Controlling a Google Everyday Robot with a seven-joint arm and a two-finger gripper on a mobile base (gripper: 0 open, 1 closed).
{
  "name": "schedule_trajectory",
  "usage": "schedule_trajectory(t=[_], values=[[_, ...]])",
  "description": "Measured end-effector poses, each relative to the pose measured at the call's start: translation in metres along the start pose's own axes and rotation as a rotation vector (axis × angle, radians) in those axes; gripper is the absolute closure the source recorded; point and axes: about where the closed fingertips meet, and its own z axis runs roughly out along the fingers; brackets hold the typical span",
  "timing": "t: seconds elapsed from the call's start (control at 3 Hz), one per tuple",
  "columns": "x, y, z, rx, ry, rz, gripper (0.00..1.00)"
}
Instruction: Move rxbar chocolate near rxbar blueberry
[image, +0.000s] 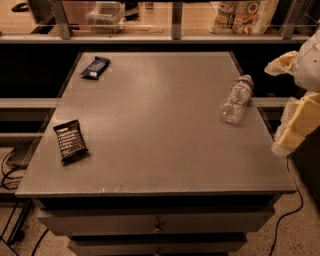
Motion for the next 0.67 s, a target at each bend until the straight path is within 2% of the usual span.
schedule_trajectory(t=[0.33, 0.67], values=[[-0.001, -0.001, 0.0, 0.01, 0.022, 0.011, 0.0], [-0.058, -0.005, 0.034, -0.014, -0.103, 0.054, 0.0]])
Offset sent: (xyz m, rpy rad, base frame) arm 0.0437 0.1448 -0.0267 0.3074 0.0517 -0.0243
